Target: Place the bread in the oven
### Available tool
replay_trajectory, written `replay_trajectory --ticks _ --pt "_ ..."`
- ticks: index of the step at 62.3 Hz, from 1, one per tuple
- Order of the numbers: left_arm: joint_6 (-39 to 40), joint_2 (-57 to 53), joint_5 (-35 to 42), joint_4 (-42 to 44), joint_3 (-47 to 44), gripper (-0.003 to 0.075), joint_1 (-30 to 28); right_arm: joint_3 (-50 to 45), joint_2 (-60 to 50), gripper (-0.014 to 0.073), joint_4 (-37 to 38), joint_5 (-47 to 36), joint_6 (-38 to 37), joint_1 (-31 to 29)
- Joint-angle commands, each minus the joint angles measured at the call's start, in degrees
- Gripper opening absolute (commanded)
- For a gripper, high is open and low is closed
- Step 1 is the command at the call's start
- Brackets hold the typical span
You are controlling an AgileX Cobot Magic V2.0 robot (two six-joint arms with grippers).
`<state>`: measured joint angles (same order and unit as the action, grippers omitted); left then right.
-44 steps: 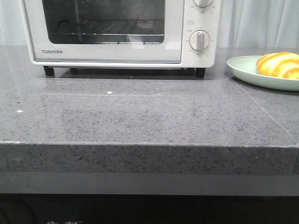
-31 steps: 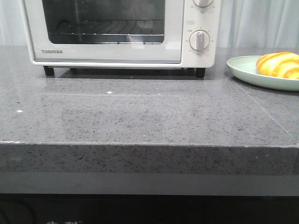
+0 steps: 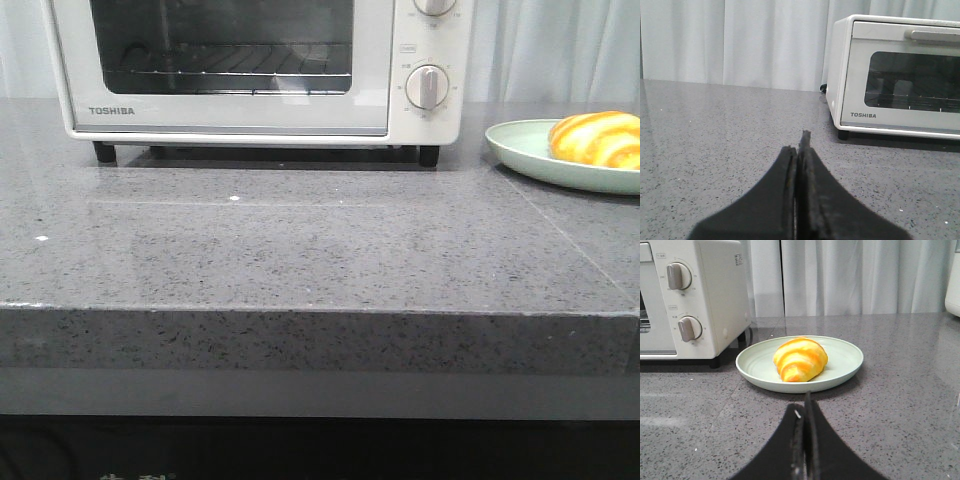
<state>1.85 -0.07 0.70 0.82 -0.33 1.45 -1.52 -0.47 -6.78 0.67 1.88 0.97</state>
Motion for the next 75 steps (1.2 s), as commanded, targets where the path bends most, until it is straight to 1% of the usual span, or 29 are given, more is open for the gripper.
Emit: replay_trajectory --ticks 1,9,15,23,33,43,53,60,68,75 --pt "-0.10 -1.52 4.27 -0.40 -1.61 -0.0018 -0.10 0.03 -1.36 -0.0071 0.32 -4.86 0.57 -0.19" --pt "-0.10 -1.52 5.98 -0.40 -1.33 -0.0018 -0.10 0.34 -1.36 -0.0071 0.11 -4.56 0.57 -0.19" --pt "-0.10 -1.52 5.95 -0.40 0.49 -0.0018 -0.10 2.68 -1.36 -0.0071 -1.45 -1.25 0.57 -0.19" --pt "-0.10 -1.52 4.03 -0.40 5.79 -0.0018 -0.10 8.00 -1.31 -0.0071 -1.44 4.30 0.57 -0.19" --pt "-0.10 -1.52 -3.03 -0.40 16.53 -0.0018 -0.10 16.94 -1.19 -0.0071 -1.44 10.40 0.57 -0.19" --pt "-0.10 1.16 -9.62 -0.40 26.84 -0.0018 -0.10 25.42 1.38 -0.0071 -1.39 14.39 0.57 -0.19" --pt "-0.10 8.36 -18.60 -0.40 37.75 -0.0018 -0.10 34.13 7.23 -0.0071 -1.39 16.78 0.57 -0.19" --pt "-0.10 14.49 -24.70 -0.40 44.39 -0.0018 -0.10 40.42 13.35 -0.0071 -1.39 20.22 0.57 -0.19" --pt "-0.26 21.08 -28.83 -0.40 47.56 -0.0018 -0.10 43.95 19.62 -0.0071 -1.39 23.03 0.57 -0.19" --pt "-0.26 25.40 -30.00 -0.40 47.60 -0.0018 -0.10 44.46 24.58 -0.0071 -1.39 24.94 0.57 -0.19"
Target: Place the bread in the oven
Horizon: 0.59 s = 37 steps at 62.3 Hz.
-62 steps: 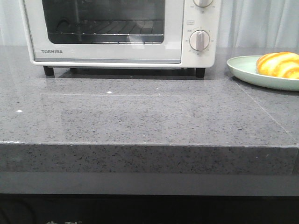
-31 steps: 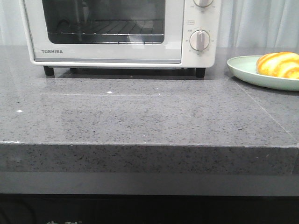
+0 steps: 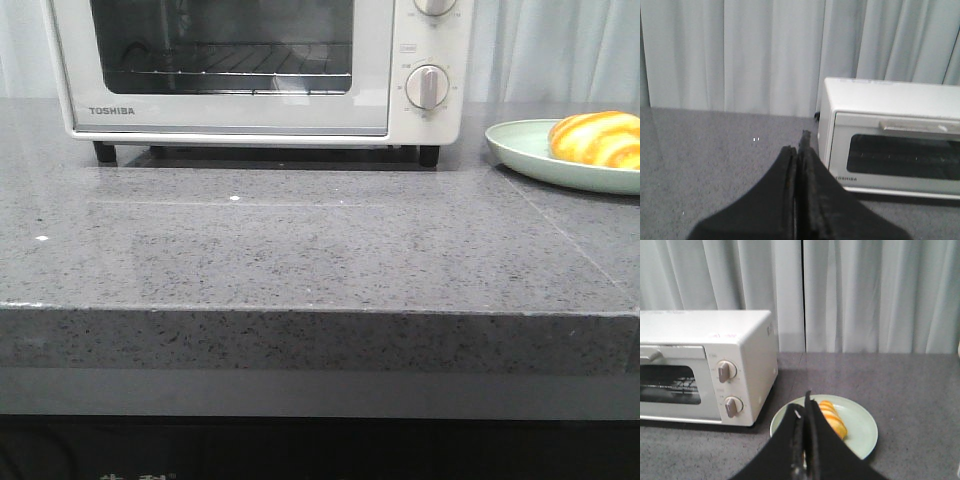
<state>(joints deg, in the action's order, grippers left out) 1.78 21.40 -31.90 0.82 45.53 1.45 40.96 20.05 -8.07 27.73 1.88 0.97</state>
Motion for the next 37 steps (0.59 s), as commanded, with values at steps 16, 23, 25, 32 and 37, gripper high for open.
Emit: replay_trajectory --ticks 16,23,25,32,37 --pt "-0.18 12.50 2.26 -0.40 1.60 -0.0018 -0.10 1.98 13.94 -0.0071 -0.09 0.83 0.57 -0.19" --pt "-0.18 16.15 2.26 -0.40 1.60 -0.0018 -0.10 1.98 17.40 -0.0071 -0.15 1.03 0.57 -0.19" --pt "-0.18 17.24 2.15 -0.40 1.60 -0.0018 -0.10 1.98 18.42 -0.0071 -0.15 1.30 0.57 -0.19" --pt "-0.28 20.50 1.76 -0.12 1.60 -0.0018 -0.10 1.98 21.22 -0.0071 -0.04 3.11 0.57 -0.19" --pt "-0.80 22.31 2.10 1.37 1.60 -0.0018 -0.10 1.98 22.44 -0.0071 0.62 3.73 0.63 -0.19"
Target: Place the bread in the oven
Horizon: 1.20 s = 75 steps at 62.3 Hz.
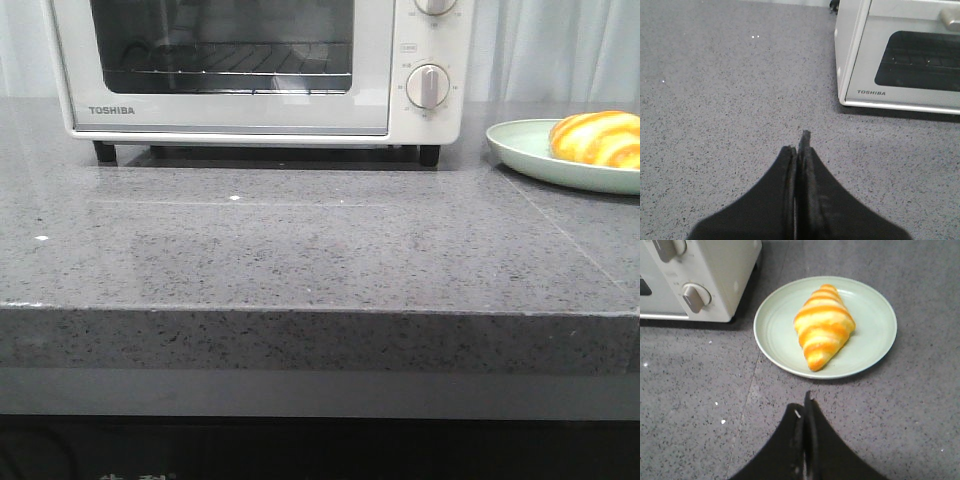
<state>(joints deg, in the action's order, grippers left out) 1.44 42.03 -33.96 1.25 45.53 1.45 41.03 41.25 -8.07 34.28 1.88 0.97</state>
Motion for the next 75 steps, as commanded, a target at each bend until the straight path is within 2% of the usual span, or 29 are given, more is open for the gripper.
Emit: replay_trajectory --ticks 1,7,11,15,19,25,30,33,47,62,75 --pt "-0.47 1.96 4.16 1.27 1.60 -0.0018 -0.10 1.91 1.42 -0.0071 1.12 -2.81 0.69 -0.19" --pt "-0.47 3.22 4.27 3.38 1.60 -0.0018 -0.10 1.91 2.09 -0.0064 4.01 -2.13 0.83 -0.19" --pt "-0.47 3.69 4.27 3.49 1.60 -0.0018 -0.10 1.91 2.09 -0.0022 5.12 -1.65 0.83 -0.19" --pt "-0.47 3.83 4.27 3.49 1.60 -0.0018 -0.10 1.91 2.09 0.0068 5.12 -1.63 0.83 -0.19" --pt "-0.47 3.98 4.27 3.27 1.60 -0.0018 -0.10 1.91 2.09 0.0195 5.12 -1.59 0.83 -0.19" --pt "-0.47 4.33 4.27 3.27 1.60 -0.0018 -0.10 1.91 2.09 0.0442 5.03 -1.52 0.83 -0.19" --pt "-0.47 4.33 4.27 3.14 1.60 -0.0018 -0.10 1.91 2.09 0.0569 4.84 -1.22 0.83 -0.19" --pt "-0.47 4.33 4.27 3.14 1.60 -0.0018 -0.10 1.91 2.09 0.0612 4.78 -0.85 0.83 -0.19" --pt "-0.79 4.33 4.27 1.76 1.60 -0.0018 1.38 2.04 2.09 0.0620 2.62 -1.04 0.78 -0.19" --pt "-2.28 4.33 5.61 1.76 1.83 -0.0018 13.97 8.32 8.23 0.0620 2.37 3.58 -0.53 -0.19" --pt "-2.28 4.33 9.95 1.08 1.83 -0.0018 23.71 15.10 16.07 0.0620 2.37 8.75 -0.53 -0.19"
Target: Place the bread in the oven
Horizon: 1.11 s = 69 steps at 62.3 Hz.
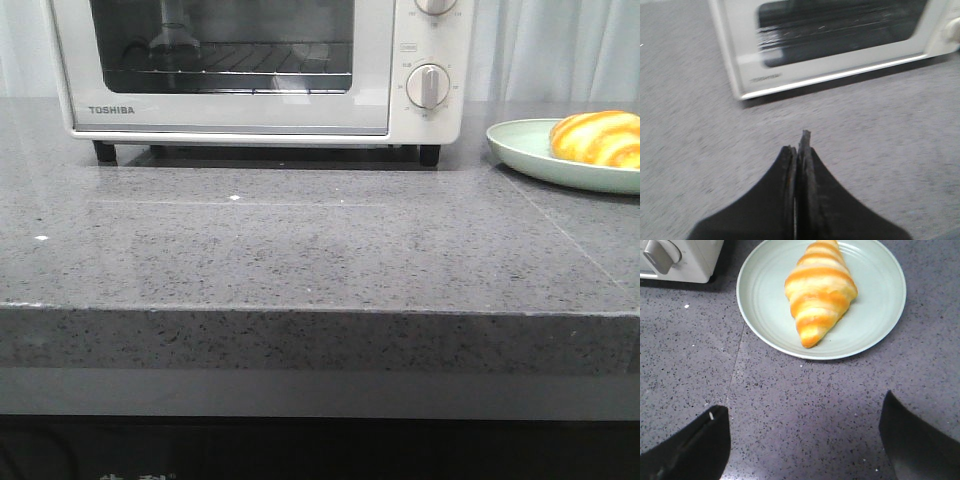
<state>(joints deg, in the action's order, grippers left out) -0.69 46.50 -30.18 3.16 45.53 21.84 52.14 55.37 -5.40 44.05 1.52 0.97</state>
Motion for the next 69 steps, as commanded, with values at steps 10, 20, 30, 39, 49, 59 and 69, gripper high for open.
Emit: replay_trajectory --ticks 10,20,30,39,49,59,69 --pt "-0.14 0.33 10.02 -3.16 1.83 -0.0018 6.58 6.80 5.96 0.0620 -0.30 1.37 -0.16 -0.19" --pt "0.08 4.12 15.45 -6.59 4.17 -0.0018 6.99 6.99 6.54 0.0620 -0.30 1.65 -0.16 -0.19" --pt "0.08 11.91 19.62 -6.59 10.65 -0.0018 6.99 6.99 6.54 0.0620 -0.30 1.72 -0.16 -0.19" --pt "0.08 20.28 20.21 -6.59 17.64 -0.0018 6.99 6.99 6.54 0.0620 -0.30 1.65 -0.16 -0.19" --pt "0.08 28.57 20.81 -6.67 25.42 -0.0018 7.01 6.99 6.54 0.0620 -0.30 1.65 -0.16 -0.19" --pt "0.08 33.99 21.45 -6.82 30.53 -0.0018 7.01 6.99 6.54 0.0620 -0.30 1.65 -0.16 -0.19" --pt "0.08 37.63 22.18 -6.82 32.96 -0.0018 7.01 6.99 6.54 0.0620 -0.30 1.60 -0.16 -0.19"
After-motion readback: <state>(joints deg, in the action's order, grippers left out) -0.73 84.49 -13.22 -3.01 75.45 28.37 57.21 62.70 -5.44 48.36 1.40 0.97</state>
